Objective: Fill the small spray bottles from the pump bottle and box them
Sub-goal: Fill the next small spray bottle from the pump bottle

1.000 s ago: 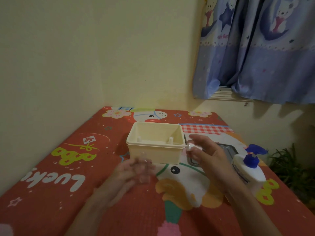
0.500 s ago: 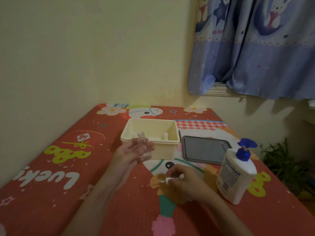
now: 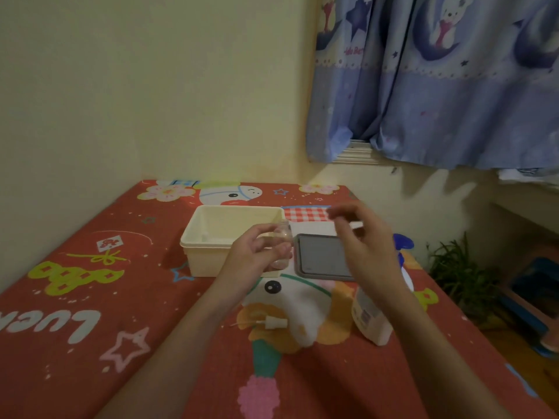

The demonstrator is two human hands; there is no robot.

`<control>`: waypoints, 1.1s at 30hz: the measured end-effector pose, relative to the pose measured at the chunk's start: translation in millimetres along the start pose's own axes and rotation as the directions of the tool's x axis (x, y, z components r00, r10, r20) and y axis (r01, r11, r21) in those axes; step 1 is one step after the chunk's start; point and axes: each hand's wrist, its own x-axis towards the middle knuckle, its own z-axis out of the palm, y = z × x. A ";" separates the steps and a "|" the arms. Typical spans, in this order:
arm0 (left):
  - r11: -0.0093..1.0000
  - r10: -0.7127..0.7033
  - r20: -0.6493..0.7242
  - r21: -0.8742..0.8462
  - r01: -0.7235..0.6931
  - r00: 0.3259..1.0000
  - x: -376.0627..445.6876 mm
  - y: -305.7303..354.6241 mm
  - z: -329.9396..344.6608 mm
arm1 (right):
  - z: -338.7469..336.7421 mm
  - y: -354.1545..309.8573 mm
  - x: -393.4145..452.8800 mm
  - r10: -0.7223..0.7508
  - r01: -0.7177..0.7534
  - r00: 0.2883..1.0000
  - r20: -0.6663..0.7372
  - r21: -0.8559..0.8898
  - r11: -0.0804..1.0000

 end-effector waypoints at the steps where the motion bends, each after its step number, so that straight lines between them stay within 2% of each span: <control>1: 1.000 0.006 0.021 0.029 -0.006 1.000 2.3 -0.5 8.1 | -14.0 -4.9 9.9 -0.016 0.015 0.996 -0.089 -0.017 1.000; 3: 0.996 0.020 0.069 0.084 -0.026 0.997 3.8 -2.4 22.6 | -37.7 -6.6 27.7 0.034 -0.047 0.977 -0.211 -0.054 0.997; 5: 0.990 0.032 0.108 0.132 -0.046 0.994 3.8 -4.9 36.4 | -56.2 3.8 40.3 0.189 -0.219 0.949 -0.252 -0.096 0.971; 9: 0.985 0.039 0.153 0.161 -0.064 0.988 5.1 -13.0 58.3 | -67.2 36.5 45.5 0.504 -0.515 0.857 -0.104 -0.200 0.834; 12: 0.978 0.030 0.181 0.200 -0.066 0.983 4.6 -20.3 72.3 | -61.2 44.6 41.7 0.658 -0.652 0.751 0.045 -0.104 0.751; 14: 0.972 0.018 0.199 0.228 -0.064 0.980 4.0 -23.8 80.4 | -59.0 43.9 42.0 0.709 -0.706 0.699 0.096 -0.066 0.705; 17: 0.966 0.018 0.221 0.246 -0.074 0.975 6.3 -26.3 88.9 | -54.7 45.0 46.1 0.727 -0.718 0.674 0.131 -0.110 0.687; 21: 0.966 0.036 0.227 0.240 -0.092 0.973 7.7 -25.5 96.0 | -48.3 47.5 52.1 0.770 -0.713 0.625 0.129 -0.305 0.631; 26: 0.977 0.049 0.259 0.188 -0.100 0.965 9.6 -21.6 101.9 | -49.5 45.7 56.4 0.821 -0.762 0.556 0.127 -0.315 0.565; 28: 0.981 0.047 0.269 0.170 -0.096 0.962 9.7 -19.5 103.3 | -51.8 45.8 52.5 0.812 -0.745 0.563 0.153 -0.332 0.579; 33: 0.985 0.052 0.282 0.144 -0.096 0.958 8.9 -19.0 102.9 | -56.8 49.0 46.6 0.704 -0.649 0.679 0.207 -0.279 0.708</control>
